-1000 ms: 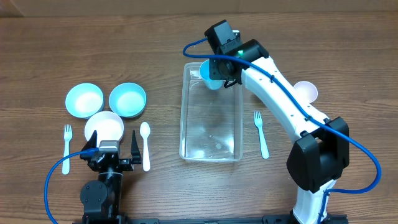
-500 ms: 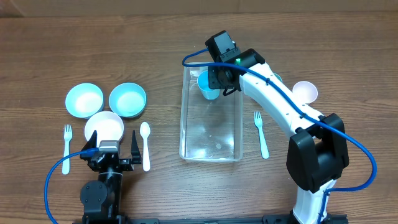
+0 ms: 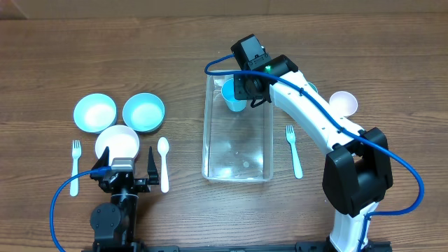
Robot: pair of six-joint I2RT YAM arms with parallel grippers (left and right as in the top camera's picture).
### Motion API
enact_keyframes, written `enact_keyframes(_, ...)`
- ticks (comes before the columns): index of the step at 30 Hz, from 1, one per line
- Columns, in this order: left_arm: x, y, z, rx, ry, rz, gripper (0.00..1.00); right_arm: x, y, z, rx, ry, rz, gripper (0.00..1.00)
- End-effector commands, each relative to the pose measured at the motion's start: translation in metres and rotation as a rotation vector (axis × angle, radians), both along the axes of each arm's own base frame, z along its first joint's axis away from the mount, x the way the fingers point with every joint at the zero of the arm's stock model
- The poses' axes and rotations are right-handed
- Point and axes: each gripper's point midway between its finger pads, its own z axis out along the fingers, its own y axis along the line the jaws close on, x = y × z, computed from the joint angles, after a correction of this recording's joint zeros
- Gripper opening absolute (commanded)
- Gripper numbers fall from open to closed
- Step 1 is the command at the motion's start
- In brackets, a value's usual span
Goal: Pack container
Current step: 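Set the teal cup upright at the container's back and release, then move right gripper to the pink cup and grasp its rim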
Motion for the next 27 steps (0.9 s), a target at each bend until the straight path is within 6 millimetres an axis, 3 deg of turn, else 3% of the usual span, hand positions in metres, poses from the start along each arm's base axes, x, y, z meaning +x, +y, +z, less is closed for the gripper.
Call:
enact_keyframes(1,0.0,0.0,0.0,0.018,-0.007,-0.007,1.0,-0.001,0.002,0.0,0.002,0.0,0.007,0.24)
enact_keyframes(2,0.0,0.0,0.0,0.018,-0.007,-0.007,1.0,-0.002,0.002,-0.001,0.0,0.004,0.006,0.42)
enact_keyframes(13,0.0,0.0,0.0,0.018,-0.007,-0.008,1.0,-0.003,0.001,0.002,-0.014,0.003,0.034,0.44)
enact_keyframes(15,0.0,0.0,0.0,0.018,-0.007,-0.007,1.0,-0.002,0.002,0.012,-0.007,-0.01,0.033,0.44)
enact_keyframes(18,0.0,0.0,0.0,0.018,-0.007,-0.008,1.0,-0.001,0.001,0.045,0.02,-0.069,0.03,0.44)
enact_keyframes(20,0.0,0.0,0.0,0.018,-0.007,-0.008,1.0,-0.004,-0.011,0.07,0.01,-0.112,0.009,0.44)
enact_keyframes(22,0.0,0.0,0.0,0.018,-0.007,-0.008,1.0,-0.011,-0.039,0.089,-0.044,-0.131,-0.042,0.44)
enact_keyframes(24,0.0,0.0,0.0,0.018,-0.007,-0.007,1.0,-0.017,-0.065,0.092,-0.1,-0.111,-0.085,0.44)
enact_keyframes(27,0.0,0.0,0.0,0.018,-0.007,-0.008,1.0,-0.029,-0.112,0.081,-0.163,-0.007,-0.158,0.42)
